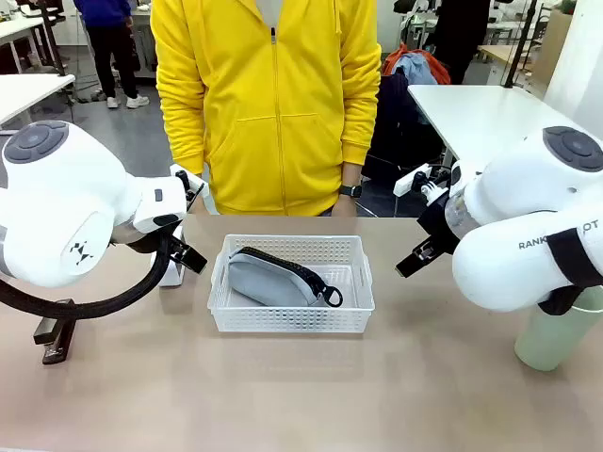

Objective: Efficiently arrange items inside the basket to fit them all.
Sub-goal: Pick up the Digital clock and place it inside the Organizing basket.

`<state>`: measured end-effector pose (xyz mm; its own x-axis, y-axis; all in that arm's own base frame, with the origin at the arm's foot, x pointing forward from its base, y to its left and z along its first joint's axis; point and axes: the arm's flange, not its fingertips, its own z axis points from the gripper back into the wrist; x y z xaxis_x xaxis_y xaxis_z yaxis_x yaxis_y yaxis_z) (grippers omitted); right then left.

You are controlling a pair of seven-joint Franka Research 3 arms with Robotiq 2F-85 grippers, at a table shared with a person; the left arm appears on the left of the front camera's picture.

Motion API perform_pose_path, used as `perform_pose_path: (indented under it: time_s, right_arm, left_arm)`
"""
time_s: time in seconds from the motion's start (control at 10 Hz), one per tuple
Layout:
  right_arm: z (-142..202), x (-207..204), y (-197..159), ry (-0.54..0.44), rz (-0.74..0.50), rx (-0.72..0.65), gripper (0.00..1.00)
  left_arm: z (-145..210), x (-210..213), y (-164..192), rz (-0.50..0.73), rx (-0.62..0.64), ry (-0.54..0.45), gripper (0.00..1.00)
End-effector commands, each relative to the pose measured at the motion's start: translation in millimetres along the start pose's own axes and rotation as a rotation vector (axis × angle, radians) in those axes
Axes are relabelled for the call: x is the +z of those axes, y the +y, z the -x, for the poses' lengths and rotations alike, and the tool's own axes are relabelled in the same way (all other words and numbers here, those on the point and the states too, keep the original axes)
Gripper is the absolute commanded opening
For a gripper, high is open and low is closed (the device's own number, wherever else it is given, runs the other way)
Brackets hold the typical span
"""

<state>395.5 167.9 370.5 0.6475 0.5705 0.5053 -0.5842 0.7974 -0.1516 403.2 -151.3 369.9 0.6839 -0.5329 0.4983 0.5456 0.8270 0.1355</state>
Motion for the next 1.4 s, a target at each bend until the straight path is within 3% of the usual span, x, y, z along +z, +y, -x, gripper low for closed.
perform_pose_path:
  time_s: [0.0,1.3]
  right_arm:
    - [0.0,0.0,0.0,0.0,0.0,0.0,1.0]
    - [0.0,0.0,0.0,0.0,0.0,0.0,1.0]
  left_arm:
    - [-0.1,0.1,0.0,0.0,0.0,0.0,1.0]
    - [-0.1,0.1,0.0,0.0,0.0,0.0,1.0]
